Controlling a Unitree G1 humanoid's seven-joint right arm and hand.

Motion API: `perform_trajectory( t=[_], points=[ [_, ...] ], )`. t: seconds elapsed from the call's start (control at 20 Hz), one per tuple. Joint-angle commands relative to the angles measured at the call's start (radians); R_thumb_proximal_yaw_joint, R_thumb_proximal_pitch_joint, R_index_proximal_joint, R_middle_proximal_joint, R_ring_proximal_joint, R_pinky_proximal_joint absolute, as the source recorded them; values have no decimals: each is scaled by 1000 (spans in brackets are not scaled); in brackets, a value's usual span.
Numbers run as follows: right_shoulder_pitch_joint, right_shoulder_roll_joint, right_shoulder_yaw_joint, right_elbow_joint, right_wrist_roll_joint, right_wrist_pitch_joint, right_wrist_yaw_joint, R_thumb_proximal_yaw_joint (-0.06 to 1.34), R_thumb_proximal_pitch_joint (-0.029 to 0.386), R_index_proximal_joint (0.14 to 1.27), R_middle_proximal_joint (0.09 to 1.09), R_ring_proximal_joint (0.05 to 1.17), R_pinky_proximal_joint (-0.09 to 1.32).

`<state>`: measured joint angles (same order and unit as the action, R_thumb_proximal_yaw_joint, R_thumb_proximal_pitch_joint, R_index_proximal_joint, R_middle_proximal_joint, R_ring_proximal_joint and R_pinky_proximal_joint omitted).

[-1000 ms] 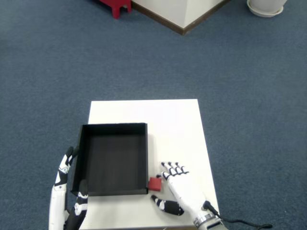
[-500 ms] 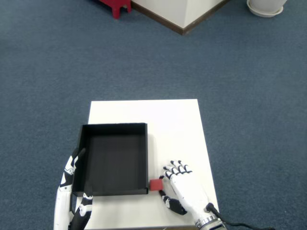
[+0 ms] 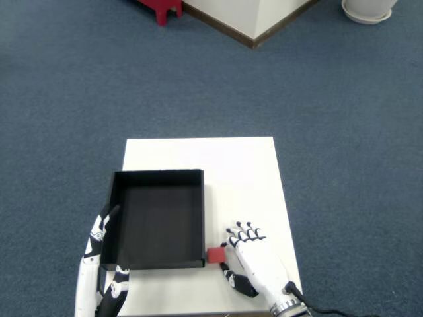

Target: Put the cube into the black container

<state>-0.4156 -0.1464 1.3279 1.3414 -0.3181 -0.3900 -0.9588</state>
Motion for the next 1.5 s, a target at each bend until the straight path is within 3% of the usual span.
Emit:
perform_trajectory(
  t=[0.05, 0.9, 1.5],
  points=[
    [-19, -9, 1, 8, 18, -9, -12, 1240, 208, 1078, 252, 136, -19],
    [-48, -10, 27, -46, 66, -45, -152, 1205, 210, 1053, 219, 115, -28],
    [-45, -8, 54, -109, 39, -82, -380, 1204, 210, 1045, 214, 109, -33]
  ],
)
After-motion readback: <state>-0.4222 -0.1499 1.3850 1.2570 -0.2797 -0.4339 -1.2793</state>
